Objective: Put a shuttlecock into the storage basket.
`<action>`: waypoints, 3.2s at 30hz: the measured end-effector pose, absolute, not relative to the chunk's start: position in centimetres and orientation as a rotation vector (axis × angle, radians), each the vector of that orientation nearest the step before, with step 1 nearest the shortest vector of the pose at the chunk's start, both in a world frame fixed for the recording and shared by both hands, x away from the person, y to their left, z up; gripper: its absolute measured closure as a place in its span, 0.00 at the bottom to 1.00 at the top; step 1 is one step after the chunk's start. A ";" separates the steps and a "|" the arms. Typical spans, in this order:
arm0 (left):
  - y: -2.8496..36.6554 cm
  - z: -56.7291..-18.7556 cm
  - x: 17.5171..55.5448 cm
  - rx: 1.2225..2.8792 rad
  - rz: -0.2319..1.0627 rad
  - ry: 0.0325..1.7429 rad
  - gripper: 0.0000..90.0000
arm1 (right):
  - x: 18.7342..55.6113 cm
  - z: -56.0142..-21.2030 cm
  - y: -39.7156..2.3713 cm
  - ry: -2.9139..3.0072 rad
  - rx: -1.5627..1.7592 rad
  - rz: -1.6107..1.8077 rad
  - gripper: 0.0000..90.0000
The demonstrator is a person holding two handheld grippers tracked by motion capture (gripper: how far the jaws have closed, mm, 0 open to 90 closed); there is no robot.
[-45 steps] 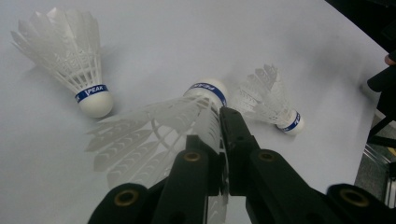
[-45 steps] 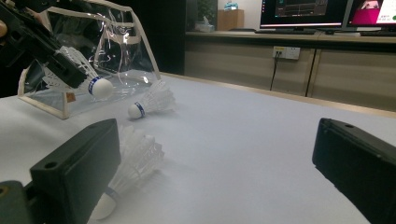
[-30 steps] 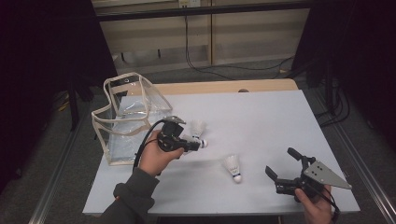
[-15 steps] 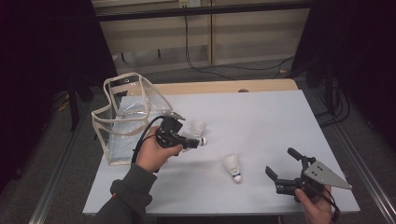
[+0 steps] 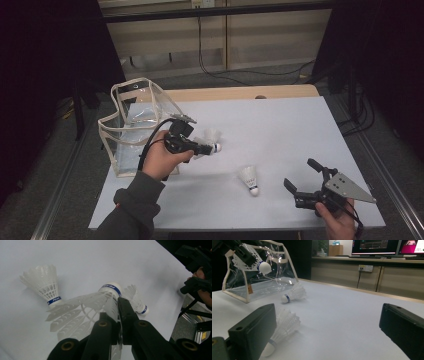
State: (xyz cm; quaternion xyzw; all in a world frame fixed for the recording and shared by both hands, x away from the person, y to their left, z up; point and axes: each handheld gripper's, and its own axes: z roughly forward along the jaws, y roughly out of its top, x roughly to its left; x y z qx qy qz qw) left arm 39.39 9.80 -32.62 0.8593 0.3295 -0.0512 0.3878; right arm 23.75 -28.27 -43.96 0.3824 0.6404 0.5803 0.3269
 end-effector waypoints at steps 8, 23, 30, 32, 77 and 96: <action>9.8 -31.8 39.6 2.196 -0.128 0.836 0.98 | 23.7 -43.9 -28.2 1.676 1.000 1.521 0.01; 9.8 -30.3 40.3 2.199 -0.131 0.842 0.98 | 23.7 -43.9 -28.2 1.680 0.995 1.520 0.01; 10.0 -29.6 40.7 2.184 -0.134 0.861 0.98 | 23.7 -43.9 -28.2 1.679 0.994 1.520 0.01; 10.1 -29.4 40.8 2.187 -0.127 0.864 0.98 | 23.7 -43.9 -28.2 1.679 0.995 1.521 0.01; 11.1 -26.4 42.8 2.195 -0.081 0.913 0.98 | 23.7 -44.0 -28.3 1.683 1.002 1.519 0.01; 11.4 -25.2 43.5 2.213 -0.057 0.932 0.99 | 23.6 -43.9 -28.3 1.680 1.000 1.521 0.01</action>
